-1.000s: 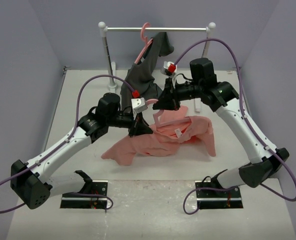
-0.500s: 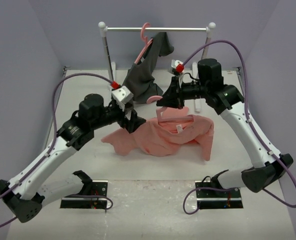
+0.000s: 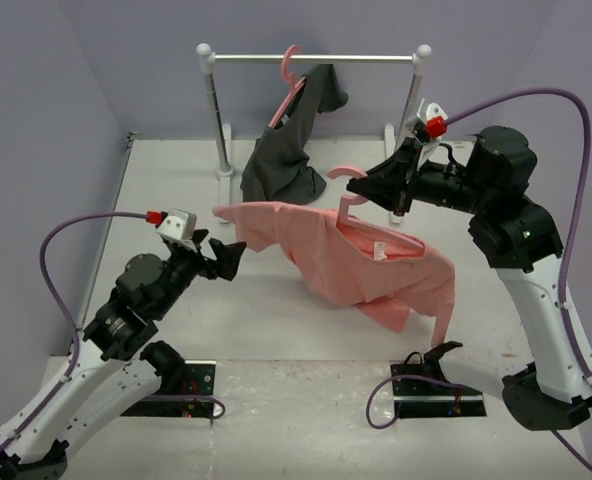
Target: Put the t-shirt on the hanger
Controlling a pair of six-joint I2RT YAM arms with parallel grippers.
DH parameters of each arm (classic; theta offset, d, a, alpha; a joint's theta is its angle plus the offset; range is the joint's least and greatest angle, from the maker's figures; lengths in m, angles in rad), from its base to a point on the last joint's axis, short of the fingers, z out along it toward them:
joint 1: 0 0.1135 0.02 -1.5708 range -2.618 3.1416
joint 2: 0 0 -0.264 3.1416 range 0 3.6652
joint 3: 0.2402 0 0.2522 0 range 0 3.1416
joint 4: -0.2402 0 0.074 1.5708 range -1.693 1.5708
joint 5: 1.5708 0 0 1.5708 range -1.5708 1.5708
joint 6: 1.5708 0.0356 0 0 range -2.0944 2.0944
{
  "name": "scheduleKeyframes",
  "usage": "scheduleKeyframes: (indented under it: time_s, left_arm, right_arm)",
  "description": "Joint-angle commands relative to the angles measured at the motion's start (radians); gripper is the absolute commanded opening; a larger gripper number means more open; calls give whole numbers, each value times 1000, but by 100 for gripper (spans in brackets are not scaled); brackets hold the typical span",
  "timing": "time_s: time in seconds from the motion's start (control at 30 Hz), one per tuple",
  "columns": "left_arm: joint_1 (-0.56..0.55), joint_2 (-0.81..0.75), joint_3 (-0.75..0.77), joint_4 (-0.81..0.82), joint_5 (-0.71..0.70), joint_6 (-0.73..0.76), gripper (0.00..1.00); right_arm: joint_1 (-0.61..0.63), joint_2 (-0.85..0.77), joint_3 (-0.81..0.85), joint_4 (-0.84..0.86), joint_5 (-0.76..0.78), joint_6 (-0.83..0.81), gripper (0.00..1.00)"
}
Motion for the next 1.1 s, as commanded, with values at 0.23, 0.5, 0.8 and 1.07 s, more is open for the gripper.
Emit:
scheduleKeyframes:
  time_s: [0.23, 0.5, 0.8, 1.07]
  left_arm:
    - [0, 135, -11, 352, 94, 66, 58]
    - [0, 173, -12, 306, -25, 59, 0]
    - [8, 202, 58, 24, -571, -216, 0]
    - [106, 365, 207, -86, -585, -348, 0]
  right_arm:
    - [-4, 3, 125, -43, -109, 44, 0]
    - [-30, -11, 112, -46, -27, 33, 0]
    - [-87, -15, 72, -43, 48, 25, 0]
    - [-137, -100, -87, -25, 13, -8, 0]
